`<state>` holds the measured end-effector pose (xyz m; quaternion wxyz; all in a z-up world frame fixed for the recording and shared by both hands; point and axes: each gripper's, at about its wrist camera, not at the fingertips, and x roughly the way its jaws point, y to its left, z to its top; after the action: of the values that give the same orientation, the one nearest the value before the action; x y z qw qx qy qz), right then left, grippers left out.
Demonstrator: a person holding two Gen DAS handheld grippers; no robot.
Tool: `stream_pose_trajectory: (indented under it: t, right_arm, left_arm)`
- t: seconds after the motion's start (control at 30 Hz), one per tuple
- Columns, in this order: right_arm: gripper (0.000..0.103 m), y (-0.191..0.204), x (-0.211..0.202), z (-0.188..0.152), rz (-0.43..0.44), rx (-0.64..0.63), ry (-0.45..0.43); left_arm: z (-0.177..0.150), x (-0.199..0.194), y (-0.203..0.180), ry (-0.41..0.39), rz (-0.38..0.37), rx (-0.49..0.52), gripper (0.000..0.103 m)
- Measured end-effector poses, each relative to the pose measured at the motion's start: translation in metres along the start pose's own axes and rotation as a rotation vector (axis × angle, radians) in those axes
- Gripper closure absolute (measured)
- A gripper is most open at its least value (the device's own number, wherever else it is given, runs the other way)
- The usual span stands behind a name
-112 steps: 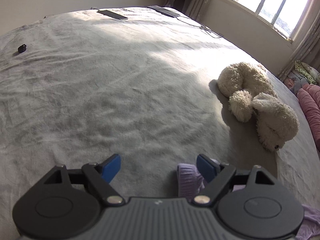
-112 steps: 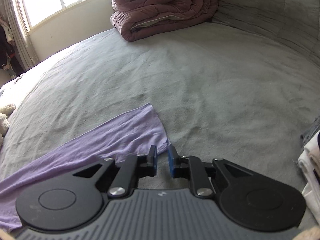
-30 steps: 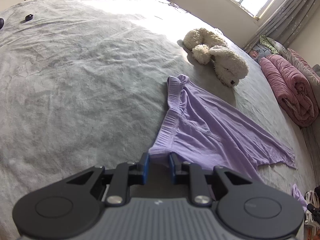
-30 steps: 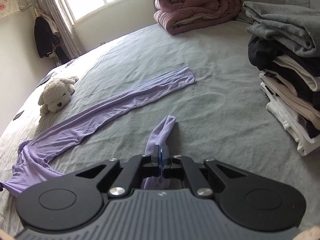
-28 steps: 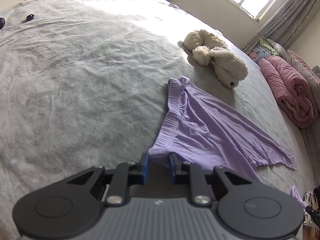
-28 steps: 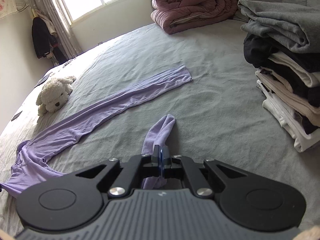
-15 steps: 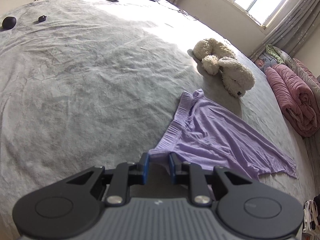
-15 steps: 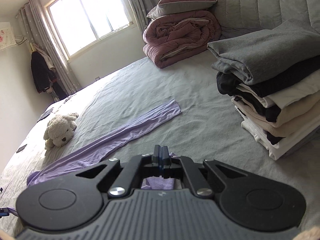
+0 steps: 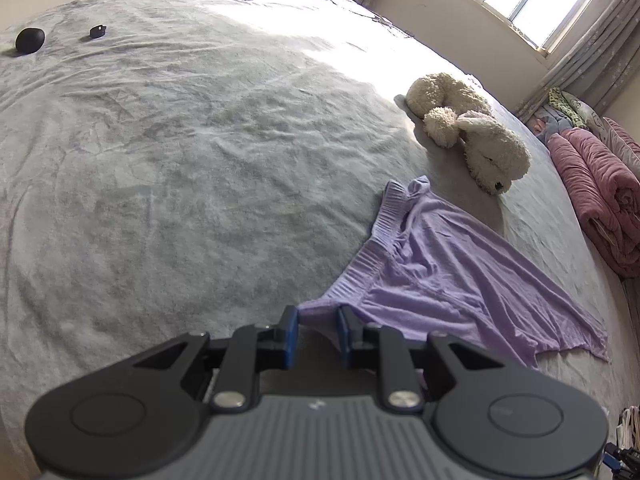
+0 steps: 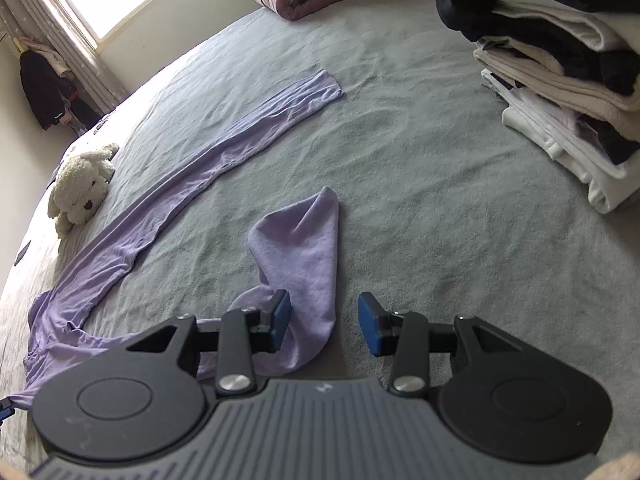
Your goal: Fold clothes
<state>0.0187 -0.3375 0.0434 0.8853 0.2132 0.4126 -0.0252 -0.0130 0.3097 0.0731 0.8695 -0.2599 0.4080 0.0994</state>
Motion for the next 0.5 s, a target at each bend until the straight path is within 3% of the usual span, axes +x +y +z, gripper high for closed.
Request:
stream_pose_trajectory:
  t: [0.13,0.2,0.23,0.5]
  right_arm:
    - [0.061,0.011,0.010,0.001,-0.039,-0.066,-0.010]
    - [0.083,0.017,0.015,0.001,-0.058,-0.099,-0.015]
    - [0.101,0.020,0.018,0.002,-0.068,-0.116,-0.018]
    - [0.101,0.022,-0.024,0.018,-0.075,-0.078,-0.227]
  left_arm:
    - [0.002,-0.003,0.003,-0.019,0.006,0.006,0.082]
    - [0.000,0.001,0.002,-0.003,0.018,0.018,0.082]
    - [-0.001,0.003,0.003,0.004,0.024,0.021,0.082]
    - [0.003,-0.003,0.009,-0.026,-0.004,-0.003,0.082]
